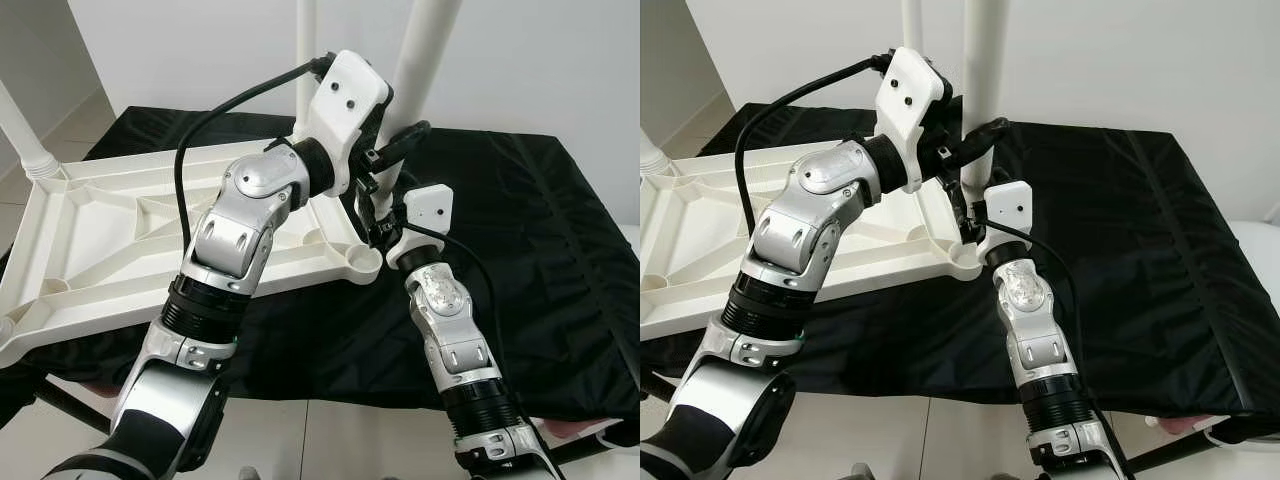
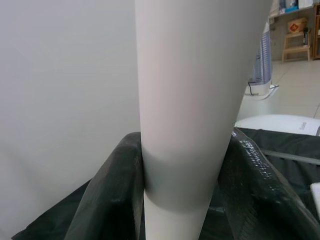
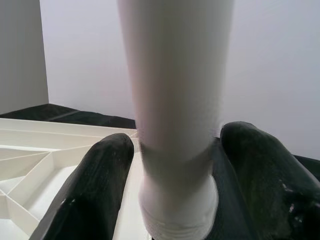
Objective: Building children table
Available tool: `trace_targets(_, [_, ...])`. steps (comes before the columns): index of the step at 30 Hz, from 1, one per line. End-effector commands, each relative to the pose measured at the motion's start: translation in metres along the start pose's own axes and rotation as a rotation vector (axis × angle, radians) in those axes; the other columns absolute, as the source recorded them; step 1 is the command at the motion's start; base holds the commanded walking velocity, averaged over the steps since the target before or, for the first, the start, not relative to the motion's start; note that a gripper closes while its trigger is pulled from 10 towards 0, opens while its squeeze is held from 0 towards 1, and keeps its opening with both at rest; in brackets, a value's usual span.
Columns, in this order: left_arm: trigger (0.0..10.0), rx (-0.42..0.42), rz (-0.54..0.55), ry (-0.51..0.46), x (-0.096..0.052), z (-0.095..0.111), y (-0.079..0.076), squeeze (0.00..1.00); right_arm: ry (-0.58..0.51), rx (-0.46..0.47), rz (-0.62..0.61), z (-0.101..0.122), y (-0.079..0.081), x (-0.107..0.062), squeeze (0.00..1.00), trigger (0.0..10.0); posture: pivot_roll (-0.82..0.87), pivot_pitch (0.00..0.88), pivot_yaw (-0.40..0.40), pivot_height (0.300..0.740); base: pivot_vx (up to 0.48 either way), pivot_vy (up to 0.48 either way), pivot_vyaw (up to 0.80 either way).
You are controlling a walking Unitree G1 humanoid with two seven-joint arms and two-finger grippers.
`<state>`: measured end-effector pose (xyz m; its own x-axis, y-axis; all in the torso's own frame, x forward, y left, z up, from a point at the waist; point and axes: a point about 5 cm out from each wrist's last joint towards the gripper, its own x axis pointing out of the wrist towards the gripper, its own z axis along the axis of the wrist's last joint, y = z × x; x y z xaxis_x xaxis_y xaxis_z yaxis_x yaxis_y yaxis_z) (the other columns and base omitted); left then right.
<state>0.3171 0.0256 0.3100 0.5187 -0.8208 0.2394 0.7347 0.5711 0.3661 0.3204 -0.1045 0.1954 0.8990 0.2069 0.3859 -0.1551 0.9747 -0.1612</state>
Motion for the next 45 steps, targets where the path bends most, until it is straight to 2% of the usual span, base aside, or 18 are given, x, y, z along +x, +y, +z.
trace_targets(1, [10.0,0.011,0.173,-0.017,-0.001,0.004,0.009,0.0,-0.006,0.005,-0.005,0.0,0.001,0.002,0.0,10.0,-0.03,0.0,0.005,0.74,0.0,0.0,0.0])
trace_targets(10, [10.0,0.014,0.158,-0.017,0.0,0.005,0.007,0.0,-0.016,-0.019,-0.032,0.0,-0.003,0.005,0.0,10.0,-0.03,0.0,0.008,0.74,0.0,0.0,0.0])
trace_targets(16, [10.0,0.021,0.137,-0.011,0.001,0.003,0.002,0.0,-0.062,-0.033,-0.061,0.008,-0.008,0.008,0.0,10.0,-0.03,0.0,0.008,0.74,0.0,0.0,0.0])
trace_targets(28, [10.0,0.026,0.128,-0.019,0.003,0.005,0.001,0.0,-0.066,-0.04,-0.051,0.007,-0.007,0.009,0.0,10.0,-0.03,0.0,0.009,0.74,0.0,0.0,0.0])
trace_targets(29, [10.0,0.026,0.125,-0.02,0.003,0.005,0.001,0.0,-0.07,-0.042,-0.04,0.006,-0.005,0.008,0.0,4.9,-0.03,0.0,0.01,0.74,0.0,0.0,0.0])
trace_targets(31, [10.0,0.025,0.125,-0.02,0.003,0.006,0.001,0.0,-0.071,-0.042,-0.039,0.006,-0.005,0.008,0.0,4.8,-0.03,0.0,0.01,0.74,0.0,0.0,0.0])
trace_targets(35, [10.0,0.021,0.124,-0.02,0.003,0.005,0.0,0.0,-0.071,-0.04,-0.037,0.006,-0.005,0.008,0.0,4.8,-0.03,0.0,0.01,0.74,0.0,0.0,0.0])
trace_targets(36, [10.0,0.019,0.118,-0.019,0.004,0.005,-0.001,0.0,-0.074,-0.045,-0.034,0.006,-0.005,0.009,0.0,10.0,-0.02,0.0,0.01,0.74,0.0,0.0,0.0])
trace_targets(45, [10.0,0.023,0.101,-0.011,0.004,0.004,-0.003,0.0,-0.097,-0.07,-0.028,0.007,-0.005,0.011,0.0,10.0,-0.02,0.0,0.014,0.74,0.0,0.0,0.0])
